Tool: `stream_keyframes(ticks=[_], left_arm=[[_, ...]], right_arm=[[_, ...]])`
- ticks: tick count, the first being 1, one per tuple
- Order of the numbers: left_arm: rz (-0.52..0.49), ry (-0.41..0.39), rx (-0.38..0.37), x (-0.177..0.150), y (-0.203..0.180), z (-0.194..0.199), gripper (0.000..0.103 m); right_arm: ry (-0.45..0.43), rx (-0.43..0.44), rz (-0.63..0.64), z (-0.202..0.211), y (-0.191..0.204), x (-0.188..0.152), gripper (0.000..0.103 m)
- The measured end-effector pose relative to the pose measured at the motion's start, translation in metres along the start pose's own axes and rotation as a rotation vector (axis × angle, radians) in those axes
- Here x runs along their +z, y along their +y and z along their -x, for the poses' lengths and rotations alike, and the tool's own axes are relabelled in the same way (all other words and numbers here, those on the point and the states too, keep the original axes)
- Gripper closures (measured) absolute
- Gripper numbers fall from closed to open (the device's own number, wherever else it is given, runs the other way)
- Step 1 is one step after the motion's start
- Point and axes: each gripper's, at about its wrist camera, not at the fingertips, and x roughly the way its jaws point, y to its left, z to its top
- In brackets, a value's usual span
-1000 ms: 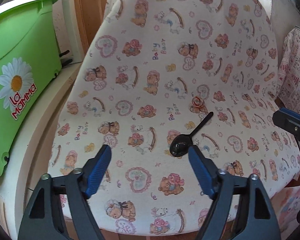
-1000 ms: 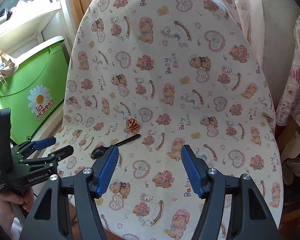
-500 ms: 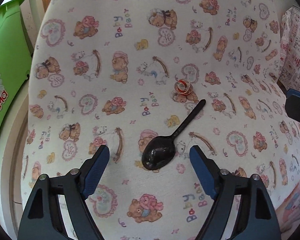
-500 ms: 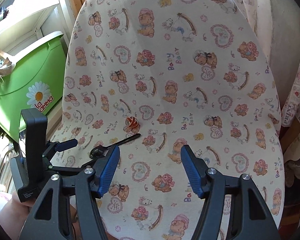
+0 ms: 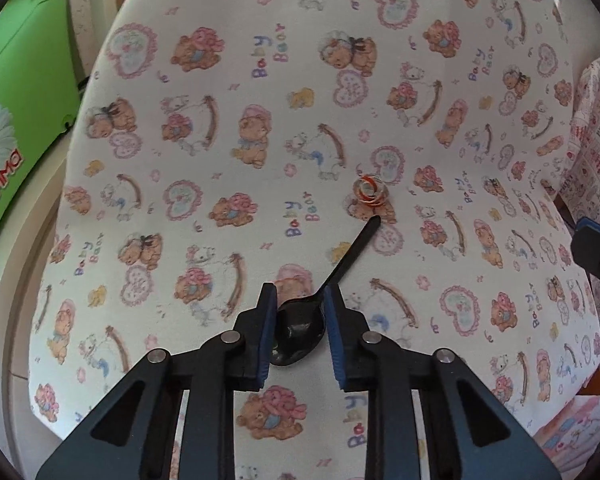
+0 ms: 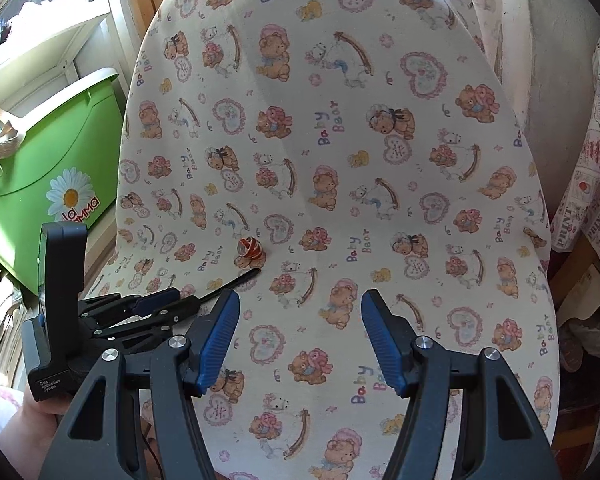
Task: Collect trash
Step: 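Close the left tool on the black spoon's handle and lift it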
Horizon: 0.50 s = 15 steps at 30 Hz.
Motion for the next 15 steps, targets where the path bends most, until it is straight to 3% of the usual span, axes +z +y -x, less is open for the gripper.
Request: stream_keyframes(ticks=[1, 2, 8, 9, 13, 15], left_arm=[[0.013, -0.001, 0.025, -0.002, 0.004, 0.003, 0.1], [0.026, 0.016, 0.049, -0.003, 0.008, 0.004, 0.102], [0.014, 0.038, -0.011, -0.011, 0.014, 0.013, 0.102], [0.001, 0.026, -0.021, -0.011, 0.013, 0.015, 0.098], [-0.078, -0.002, -0.024, -0.008, 0.008, 0.017, 0.062], [-0.098, 0.009, -0.014, -0.006, 0.005, 0.009, 0.063]], right_arm=[[-0.001, -0.001, -0.004, 0.001, -0.001, -0.001, 0.037], [0.0, -0.002, -0.006, 0.001, -0.002, -0.001, 0.037], [0.009, -0.008, -0.001, 0.0, -0.003, -0.004, 0.037], [0.011, -0.007, -0.002, -0.001, -0.002, -0.004, 0.037], [0.017, 0.003, -0.014, -0.003, -0.001, -0.004, 0.037], [0.018, 0.006, -0.016, -0.004, -0.001, -0.003, 0.037]])
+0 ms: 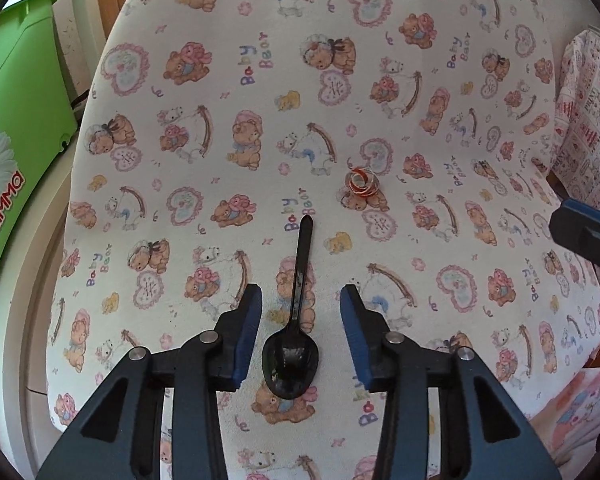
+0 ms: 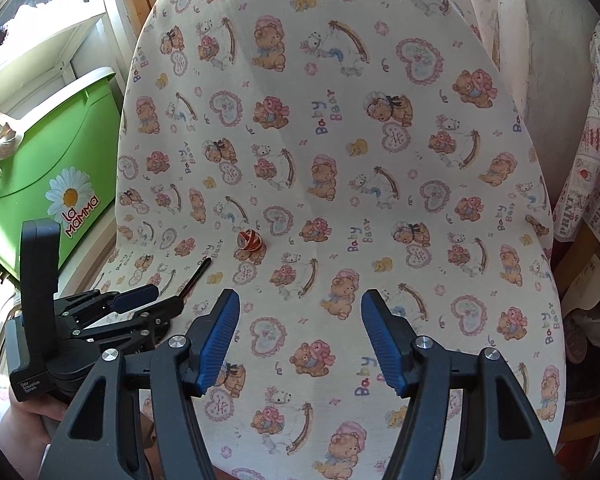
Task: Collect trash
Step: 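Close the left tool on the black spoon's handle and lift it, then grasp the red-and-white spool with the right tool while the left tool holds the spoon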
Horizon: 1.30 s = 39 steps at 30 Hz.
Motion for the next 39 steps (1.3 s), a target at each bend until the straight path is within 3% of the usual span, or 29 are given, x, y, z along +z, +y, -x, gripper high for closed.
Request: stream_keyframes(ticks=[3, 5, 7, 15, 19, 22, 24, 26, 39], left_arm=[[0.003, 0.002, 0.003, -0.001, -0.001, -0.009, 0.066], [-0.01, -0.002, 0.004, 0.0, -0.003, -0.011, 0.073], [-0.019, -0.002, 0.004, 0.0, -0.005, -0.011, 0.097], [0.064, -0.063, -0.004, -0.001, 0.009, 0.009, 0.098], [0.094, -0.113, 0.03, 0.005, 0.017, 0.032, 0.098], [0.119, -0.09, 0.057, 0.007, 0.025, 0.037, 0.098], [0.139, -0.071, 0.061, 0.007, 0.03, 0.036, 0.098], [0.156, -0.049, 0.075, 0.006, 0.038, 0.035, 0.098], [0.161, -0.064, 0.095, 0.007, 0.048, 0.037, 0.098]], right_arm=[[-0.003, 0.0, 0.0, 0.0, 0.001, 0.001, 0.037], [-0.006, 0.0, -0.003, 0.0, 0.0, 0.002, 0.037], [-0.006, 0.001, -0.007, -0.001, -0.001, 0.002, 0.037], [-0.008, -0.002, -0.008, -0.002, 0.001, 0.005, 0.037], [-0.02, -0.006, 0.019, -0.007, 0.012, 0.01, 0.037], [-0.038, -0.05, 0.055, -0.015, 0.024, 0.018, 0.036], [-0.023, -0.034, 0.051, -0.024, 0.03, 0.024, 0.023], [-0.007, -0.023, 0.05, -0.034, 0.036, 0.028, 0.019], [0.07, -0.138, 0.066, -0.097, 0.056, 0.042, 0.019]])
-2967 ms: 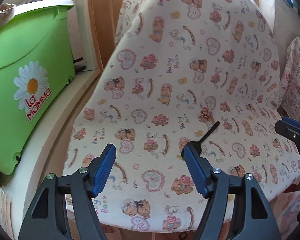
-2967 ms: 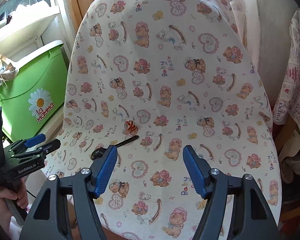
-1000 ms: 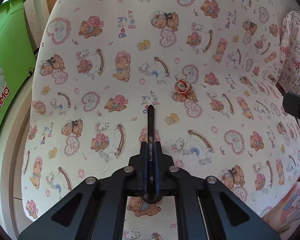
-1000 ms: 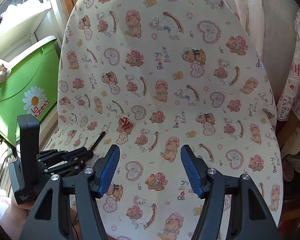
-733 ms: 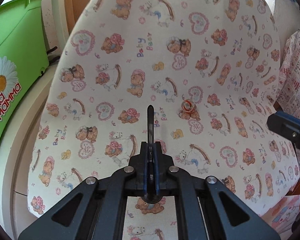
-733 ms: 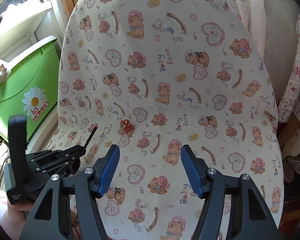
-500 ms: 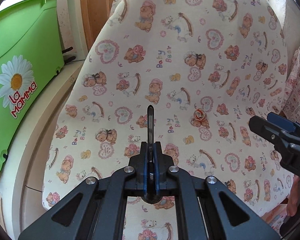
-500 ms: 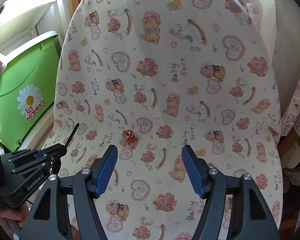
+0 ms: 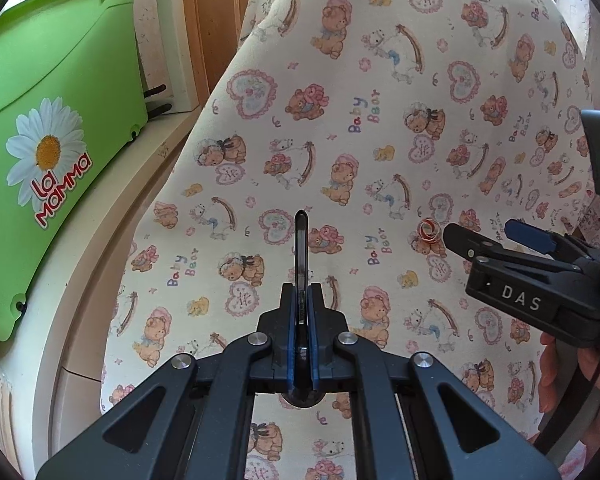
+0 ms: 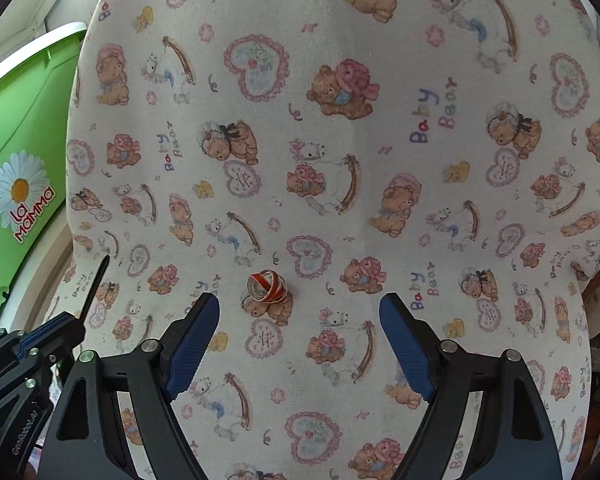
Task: Collect trash
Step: 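Grasp the red-and-white spool with the right tool while the left tool holds the spoon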
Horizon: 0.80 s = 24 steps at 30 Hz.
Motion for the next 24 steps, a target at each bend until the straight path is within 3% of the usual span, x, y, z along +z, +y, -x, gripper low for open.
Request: stream_keyframes(ticks=[7, 11, 13, 15, 18, 20, 24], left_arm=[[-0.017, -0.015, 0.002, 0.0, 0.002, 0.002, 0.098], [-0.016, -0.014, -0.001, -0.001, 0.003, 0.003, 0.098], [-0.015, -0.015, 0.002, -0.001, 0.003, 0.004, 0.098], [-0.014, -0.015, 0.002, -0.001, 0.005, 0.005, 0.098], [-0.007, -0.019, 0.016, 0.001, 0.01, 0.007, 0.098], [0.015, -0.027, 0.008, 0.003, 0.016, 0.01, 0.098], [0.026, -0.049, 0.009, 0.005, 0.022, 0.018, 0.098]], right_arm=[[0.012, -0.015, -0.021, -0.011, 0.0, 0.0, 0.019], [0.039, 0.045, -0.025, -0.017, -0.002, 0.0, 0.043], [0.052, 0.029, -0.008, -0.021, 0.001, -0.001, 0.051], [0.057, 0.007, 0.022, -0.026, 0.001, -0.004, 0.076], [0.017, -0.041, 0.049, -0.024, 0.006, -0.01, 0.101], [-0.053, -0.057, 0.05, -0.011, 0.006, -0.012, 0.101], [-0.154, -0.01, 0.054, 0.024, 0.009, -0.011, 0.102]])
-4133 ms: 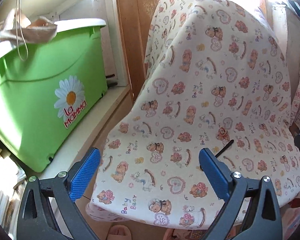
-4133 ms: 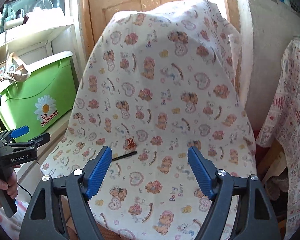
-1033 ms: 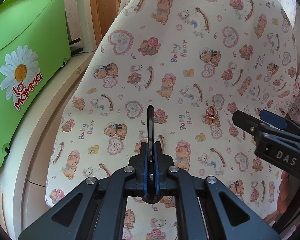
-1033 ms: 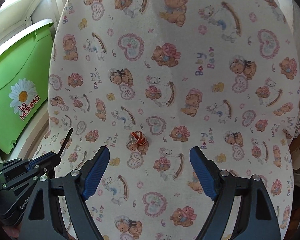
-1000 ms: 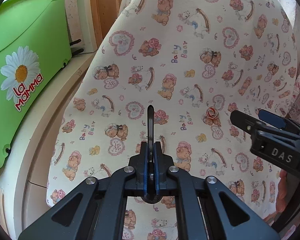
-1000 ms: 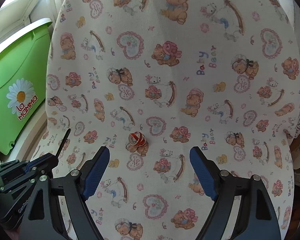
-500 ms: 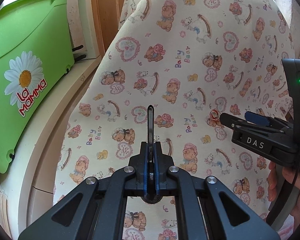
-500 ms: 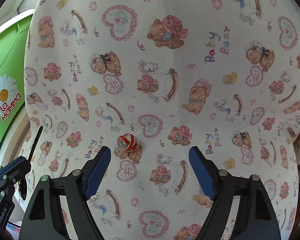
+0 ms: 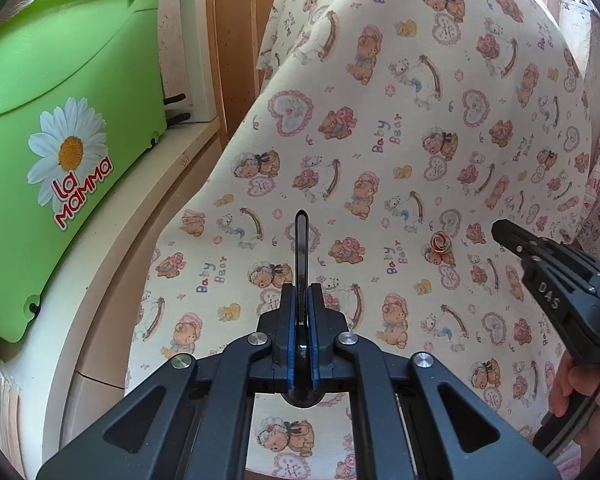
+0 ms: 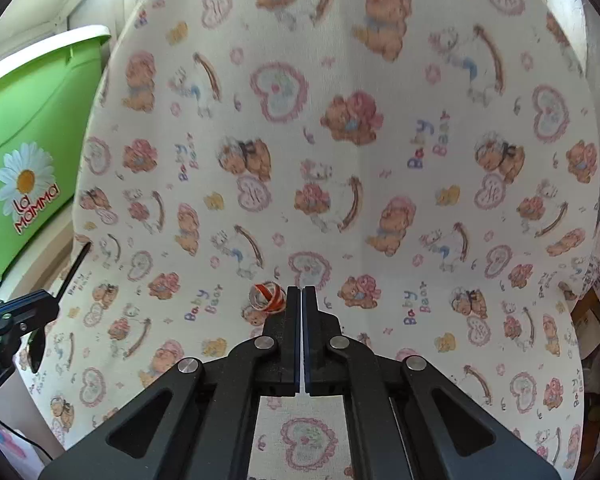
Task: Collect trash
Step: 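Grasp the red-and-white spool with the right tool while the left tool holds the spoon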
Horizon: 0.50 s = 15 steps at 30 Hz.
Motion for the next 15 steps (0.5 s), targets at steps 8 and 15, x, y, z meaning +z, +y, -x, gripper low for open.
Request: stream_keyframes(ticks=[8, 15], left_arm=[[-0.01, -0.016, 0.003, -0.008, 0.007, 0.01, 0.098], [-0.02, -0.011, 0.016, -0.017, 0.012, 0.011, 0.098]], right_arm=[[-0.039, 0.294, -0.194, 0.041, -0.039, 0.005, 0.102], [0.036, 0.434, -0.325, 0.039, -0.065, -0.001, 0.1]])
